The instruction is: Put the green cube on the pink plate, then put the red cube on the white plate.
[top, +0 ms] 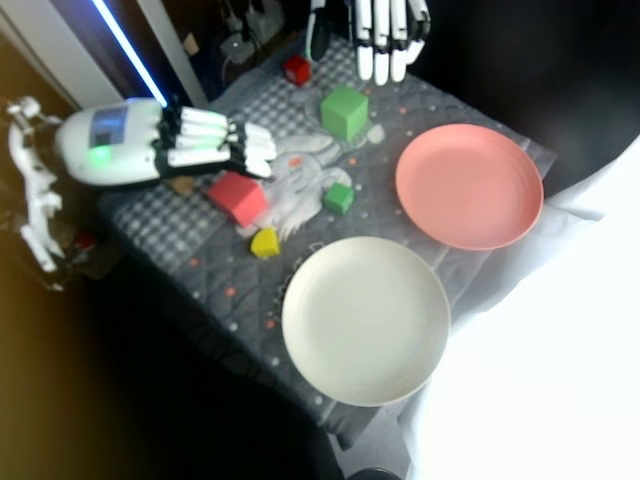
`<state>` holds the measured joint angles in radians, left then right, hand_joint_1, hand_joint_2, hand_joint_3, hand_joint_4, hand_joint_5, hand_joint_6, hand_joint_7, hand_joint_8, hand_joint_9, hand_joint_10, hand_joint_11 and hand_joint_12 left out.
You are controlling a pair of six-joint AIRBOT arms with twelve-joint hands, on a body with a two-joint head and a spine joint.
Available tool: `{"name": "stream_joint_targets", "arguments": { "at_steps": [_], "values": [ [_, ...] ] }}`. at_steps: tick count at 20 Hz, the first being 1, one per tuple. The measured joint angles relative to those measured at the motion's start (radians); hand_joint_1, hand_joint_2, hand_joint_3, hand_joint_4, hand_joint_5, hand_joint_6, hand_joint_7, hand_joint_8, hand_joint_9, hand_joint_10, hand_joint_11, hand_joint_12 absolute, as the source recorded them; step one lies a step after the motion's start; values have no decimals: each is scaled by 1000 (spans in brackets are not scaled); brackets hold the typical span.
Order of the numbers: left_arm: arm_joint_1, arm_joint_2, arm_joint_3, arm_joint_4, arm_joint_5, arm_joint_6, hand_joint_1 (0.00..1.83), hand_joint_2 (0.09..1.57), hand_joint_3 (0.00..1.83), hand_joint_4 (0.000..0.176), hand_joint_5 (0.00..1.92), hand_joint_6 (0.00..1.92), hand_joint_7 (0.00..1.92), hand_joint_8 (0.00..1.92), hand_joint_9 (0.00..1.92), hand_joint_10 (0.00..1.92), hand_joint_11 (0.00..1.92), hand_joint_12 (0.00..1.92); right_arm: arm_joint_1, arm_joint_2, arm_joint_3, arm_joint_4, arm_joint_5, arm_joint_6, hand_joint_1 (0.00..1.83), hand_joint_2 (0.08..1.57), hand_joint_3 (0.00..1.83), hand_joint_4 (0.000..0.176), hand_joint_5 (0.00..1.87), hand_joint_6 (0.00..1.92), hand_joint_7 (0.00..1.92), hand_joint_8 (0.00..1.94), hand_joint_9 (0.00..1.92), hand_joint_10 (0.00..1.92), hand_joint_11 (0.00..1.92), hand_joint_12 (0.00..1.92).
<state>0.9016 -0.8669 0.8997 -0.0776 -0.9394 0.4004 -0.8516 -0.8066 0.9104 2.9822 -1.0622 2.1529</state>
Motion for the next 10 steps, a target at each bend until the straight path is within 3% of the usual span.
{"name": "stream_joint_targets", "arguments": {
  "at_steps": [1,2,5,6,7,10],
  "values": [
    [-6,0,2,12,6,0,597,721,32,23,196,16,192,15,125,155,0,1023,0,0,0,0,0,0,716,854,223,0,341,702,440,535,184,1023,0,1616],
    [-14,0,3,20,23,0,604,724,25,20,205,13,184,7,118,142,0,973,1,-1,0,1,0,0,716,872,183,0,349,690,438,565,196,1049,0,1627],
    [-40,-11,16,59,74,0,660,731,15,22,254,16,275,25,250,191,0,1293,1,-6,0,2,0,0,721,890,147,0,347,682,420,561,207,1014,0,1600],
    [-48,-22,25,66,94,0,687,746,17,12,261,15,311,31,278,210,0,1339,1,-8,0,2,0,0,703,898,139,0,327,696,408,559,193,1019,0,1610],
    [-52,-40,35,68,126,0,714,787,25,0,309,24,378,43,352,267,27,1447,1,-8,0,-2,0,0,711,904,138,0,321,697,396,552,174,1014,0,1617],
    [-60,-71,60,82,230,1,762,853,6,0,407,7,507,18,425,509,168,1481,2,-9,0,2,0,0,740,914,123,0,334,690,395,518,139,1008,0,1623]
  ]
}}
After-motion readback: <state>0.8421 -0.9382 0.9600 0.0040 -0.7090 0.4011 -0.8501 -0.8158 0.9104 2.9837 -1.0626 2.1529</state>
